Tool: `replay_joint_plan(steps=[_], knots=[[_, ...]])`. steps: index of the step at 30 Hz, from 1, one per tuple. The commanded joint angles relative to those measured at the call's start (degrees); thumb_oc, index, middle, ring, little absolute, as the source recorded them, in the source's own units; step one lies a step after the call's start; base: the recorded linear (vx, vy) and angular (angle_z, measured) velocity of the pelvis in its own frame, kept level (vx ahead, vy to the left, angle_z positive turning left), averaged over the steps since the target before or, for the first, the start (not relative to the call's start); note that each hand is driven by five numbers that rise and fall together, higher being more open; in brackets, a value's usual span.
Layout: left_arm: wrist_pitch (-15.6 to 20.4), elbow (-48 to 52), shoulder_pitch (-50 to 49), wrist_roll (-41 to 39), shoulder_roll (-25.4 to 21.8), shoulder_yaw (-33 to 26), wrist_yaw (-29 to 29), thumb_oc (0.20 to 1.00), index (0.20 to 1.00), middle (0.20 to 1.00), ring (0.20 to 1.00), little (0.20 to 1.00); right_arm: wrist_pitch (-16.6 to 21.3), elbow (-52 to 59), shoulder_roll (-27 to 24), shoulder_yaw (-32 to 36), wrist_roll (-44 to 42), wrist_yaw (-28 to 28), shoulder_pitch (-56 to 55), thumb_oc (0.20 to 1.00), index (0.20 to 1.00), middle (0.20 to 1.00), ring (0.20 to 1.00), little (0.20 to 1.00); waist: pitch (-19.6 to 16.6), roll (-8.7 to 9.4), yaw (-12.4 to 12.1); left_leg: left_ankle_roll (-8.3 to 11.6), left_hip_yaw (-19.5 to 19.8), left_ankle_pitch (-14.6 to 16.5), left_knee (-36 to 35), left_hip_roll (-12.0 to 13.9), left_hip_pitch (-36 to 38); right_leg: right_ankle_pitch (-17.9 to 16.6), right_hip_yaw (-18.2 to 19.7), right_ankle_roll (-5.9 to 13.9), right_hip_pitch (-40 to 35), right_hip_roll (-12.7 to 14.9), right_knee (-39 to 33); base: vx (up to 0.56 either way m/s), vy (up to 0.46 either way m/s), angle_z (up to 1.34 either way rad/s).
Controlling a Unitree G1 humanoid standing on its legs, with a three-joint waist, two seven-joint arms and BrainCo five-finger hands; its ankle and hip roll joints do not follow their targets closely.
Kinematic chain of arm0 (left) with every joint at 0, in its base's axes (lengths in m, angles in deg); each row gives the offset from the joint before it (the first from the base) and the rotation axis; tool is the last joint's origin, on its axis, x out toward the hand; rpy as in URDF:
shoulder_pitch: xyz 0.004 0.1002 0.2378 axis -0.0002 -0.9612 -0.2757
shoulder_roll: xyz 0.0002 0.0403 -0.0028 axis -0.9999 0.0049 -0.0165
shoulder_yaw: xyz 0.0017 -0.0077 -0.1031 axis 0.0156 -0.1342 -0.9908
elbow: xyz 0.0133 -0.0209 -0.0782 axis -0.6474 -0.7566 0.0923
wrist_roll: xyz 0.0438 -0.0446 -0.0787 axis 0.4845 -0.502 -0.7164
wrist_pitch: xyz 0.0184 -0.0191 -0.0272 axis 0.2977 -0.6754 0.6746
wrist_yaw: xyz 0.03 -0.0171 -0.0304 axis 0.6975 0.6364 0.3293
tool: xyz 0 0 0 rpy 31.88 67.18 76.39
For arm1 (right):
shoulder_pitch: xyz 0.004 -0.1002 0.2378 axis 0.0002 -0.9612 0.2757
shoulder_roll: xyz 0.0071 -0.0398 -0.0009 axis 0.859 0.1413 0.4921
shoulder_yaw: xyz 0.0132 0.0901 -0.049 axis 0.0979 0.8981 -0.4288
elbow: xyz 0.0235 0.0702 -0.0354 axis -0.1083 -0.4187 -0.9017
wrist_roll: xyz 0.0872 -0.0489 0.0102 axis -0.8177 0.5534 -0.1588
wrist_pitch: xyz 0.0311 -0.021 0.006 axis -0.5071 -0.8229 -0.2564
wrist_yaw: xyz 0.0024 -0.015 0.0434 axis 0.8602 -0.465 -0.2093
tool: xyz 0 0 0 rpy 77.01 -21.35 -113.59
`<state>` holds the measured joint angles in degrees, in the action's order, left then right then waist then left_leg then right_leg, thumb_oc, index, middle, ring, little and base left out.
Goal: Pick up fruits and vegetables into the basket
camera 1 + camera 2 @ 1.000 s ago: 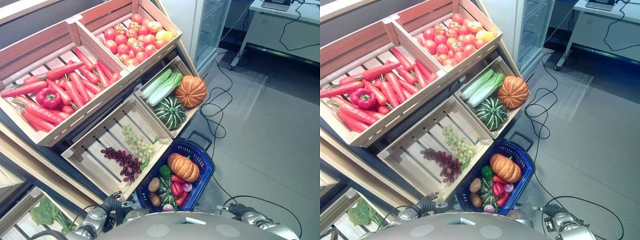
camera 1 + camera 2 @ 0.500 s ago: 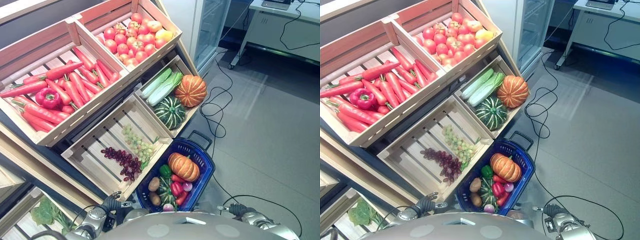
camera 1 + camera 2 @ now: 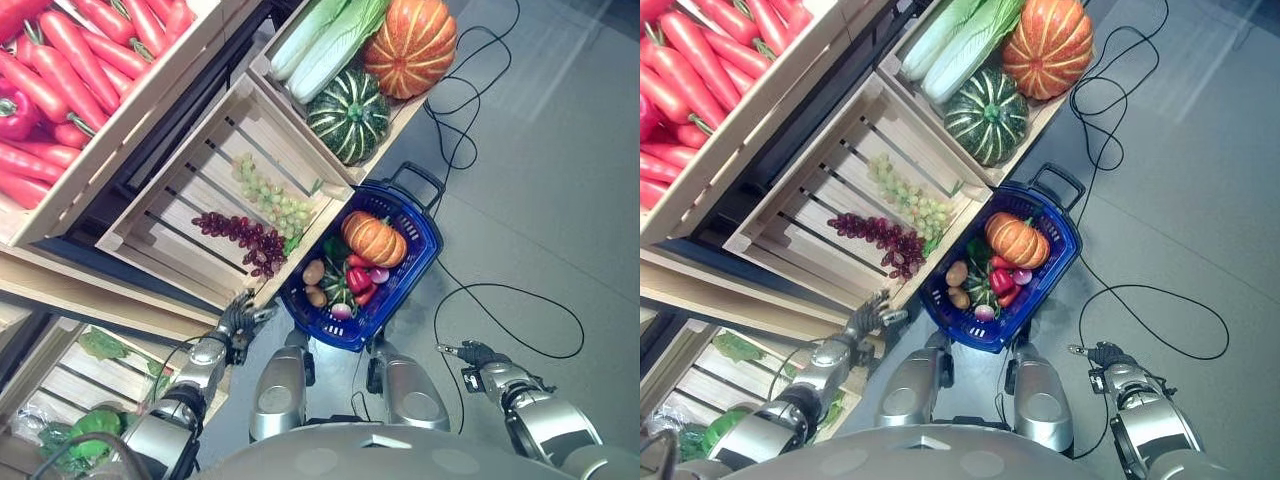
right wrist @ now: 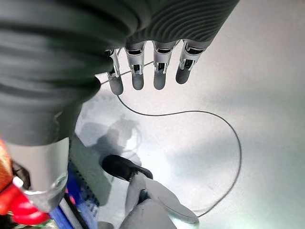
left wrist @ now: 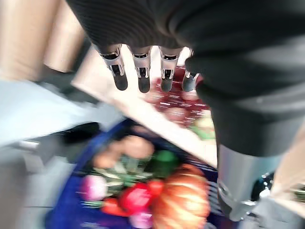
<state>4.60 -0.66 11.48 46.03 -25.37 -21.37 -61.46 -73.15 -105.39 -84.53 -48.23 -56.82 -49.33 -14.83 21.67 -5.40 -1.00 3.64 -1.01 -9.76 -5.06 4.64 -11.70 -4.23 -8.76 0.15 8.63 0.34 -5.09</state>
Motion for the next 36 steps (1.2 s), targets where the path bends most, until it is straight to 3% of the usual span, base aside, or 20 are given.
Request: replay_joint_plan(steps=[1, 5, 11, 13, 15, 17, 19, 26, 29, 32, 36], knots=[[5.41, 4.86, 6.27, -3.74, -2.39, 2.83, 2.37, 1.000, 1.000, 1.000, 1.000, 1.000, -0.68, 1.30, -1.13, -2.40, -3.44, 1.01, 2.14, 1.000, 1.000, 1.000, 1.000, 1.000, 2.61, 2.68, -0.77, 0.04, 1.62, 4.73, 0.06, -2.52, -0.22, -2.18, 1.52, 6.33, 4.53, 5.51, 2.54, -0.08, 0.001, -0.02], [6.16, 11.15, 10.72, -4.83, -5.16, 4.43, 5.12, 1.000, 1.000, 1.000, 1.000, 1.000, -0.84, 1.51, -1.82, -3.12, -5.32, 1.93, 4.61, 1.000, 1.000, 1.000, 1.000, 1.000, 5.44, 2.82, -1.24, -0.32, 2.68, 5.13, 3.81, -3.57, -3.26, -1.36, 2.07, 5.91, 7.48, 5.72, 6.14, -0.09, -0.002, 0.01], [8.72, 17.39, 18.06, 1.08, -10.20, 4.30, 12.88, 1.000, 1.000, 1.000, 1.000, 1.000, 0.76, 1.57, -2.63, -3.25, -8.01, 2.00, 6.51, 1.000, 1.000, 1.000, 1.000, 1.000, 8.12, 3.87, -0.59, -1.06, 2.32, 7.37, 10.97, -4.77, -9.38, -1.01, 3.49, 5.59, 12.55, 5.78, 9.78, -0.11, -0.023, -0.03], [9.15, 18.49, 20.01, 4.51, -11.72, 4.04, 15.71, 1.000, 1.000, 1.000, 1.000, 1.000, 1.05, 1.70, -2.73, -3.31, -9.02, 2.01, 6.35, 1.000, 1.000, 1.000, 1.000, 1.000, 8.12, 4.35, -0.41, -1.12, 2.01, 7.88, 13.03, -4.90, -11.51, -0.89, 3.57, 5.55, 14.31, 5.85, 10.88, -0.07, -0.046, -0.03], [9.62, 20.16, 23.17, 15.96, -14.79, 3.95, 22.72, 1.000, 1.000, 1.000, 1.000, 1.000, 1.69, 1.92, -2.22, -3.42, -9.75, 2.19, 5.75, 1.000, 1.000, 1.000, 1.000, 1.000, 8.12, 5.44, -0.06, -1.33, 1.93, 9.06, 17.27, -5.13, -15.54, -0.58, 3.71, 5.36, 17.94, 5.56, 13.66, -0.06, -0.065, -0.01], [9.25, 20.70, 24.89, 21.85, -16.13, 4.37, 26.45, 1.000, 1.000, 1.000, 1.000, 1.000, 2.12, 1.78, -2.05, -3.66, -9.90, 2.21, 5.73, 1.000, 1.000, 1.000, 1.000, 1.000, 8.12, 5.78, 0.08, -1.47, 1.88, 9.39, 18.45, -5.17, -16.94, -0.40, 3.74, 5.32, 19.37, 5.47, 14.74, -0.04, -0.030, 0.04], [7.63, 20.97, 28.45, 29.89, -18.36, 5.52, 31.87, 1.000, 1.000, 1.000, 1.000, 1.000, 2.32, 1.96, -1.89, -4.30, -10.44, 2.32, 6.03, 1.000, 1.000, 1.000, 1.000, 1.000, 8.12, 6.25, 0.45, -1.57, 1.71, 9.69, 20.29, -5.15, -19.31, 0.05, 3.76, 5.15, 21.83, 5.17, 16.76, -0.03, -0.016, 0.02], [3.03, 18.16, 39.08, 43.98, -24.41, 11.96, 42.33, 1.000, 1.000, 1.000, 1.000, 1.000, 2.27, 3.48, -2.43, -6.20, -10.93, 2.97, 7.47, 1.000, 1.000, 1.000, 1.000, 1.000, 8.12, 6.59, 1.89, -1.74, 1.25, 10.24, 24.34, -5.21, -24.78, 1.29, 4.08, 4.71, 28.30, 4.56, 22.06, 0.00, 0.000, 0.00], [0.16, 16.29, 44.09, 51.98, -26.93, 16.47, 44.52, 1.000, 1.000, 1.000, 1.000, 1.000, 1.48, 4.07, -2.92, -6.64, -10.51, 2.77, 8.80, 1.000, 1.000, 1.000, 1.000, 1.000, 8.12, 6.52, 2.63, -1.58, 1.14, 10.62, 26.15, -5.04, -26.64, 1.60, 4.34, 4.50, 30.14, 4.27, 23.54, -0.01, 0.010, -0.03], [-0.66, 15.86, 45.44, 53.87, -27.59, 17.90, 44.50, 1.000, 1.000, 1.000, 1.000, 1.000, 1.22, 4.21, -3.22, -6.73, -10.64, 2.60, 9.04, 1.000, 1.000, 1.000, 1.000, 1.000, 8.12, 6.39, 2.68, -1.55, 1.07, 11.19, 26.79, -4.92, -26.85, 2.10, 4.40, 4.42, 30.38, 4.11, 24.10, 0.00, 0.011, -0.03], [-4.74, 12.34, 52.68, 61.63, -29.93, 26.13, 41.92, 1.000, 1.000, 1.000, 1.000, 1.000, 0.29, 3.89, -4.40, -7.38, -9.87, 2.00, 11.16, 1.000, 1.000, 1.000, 1.000, 1.000, 8.12, 5.86, 3.86, -1.45, 0.73, 11.77, 28.94, -4.50, -28.34, 2.74, 4.66, 4.15, 32.01, 3.91, 26.04, 0.00, 0.046, -0.05]])
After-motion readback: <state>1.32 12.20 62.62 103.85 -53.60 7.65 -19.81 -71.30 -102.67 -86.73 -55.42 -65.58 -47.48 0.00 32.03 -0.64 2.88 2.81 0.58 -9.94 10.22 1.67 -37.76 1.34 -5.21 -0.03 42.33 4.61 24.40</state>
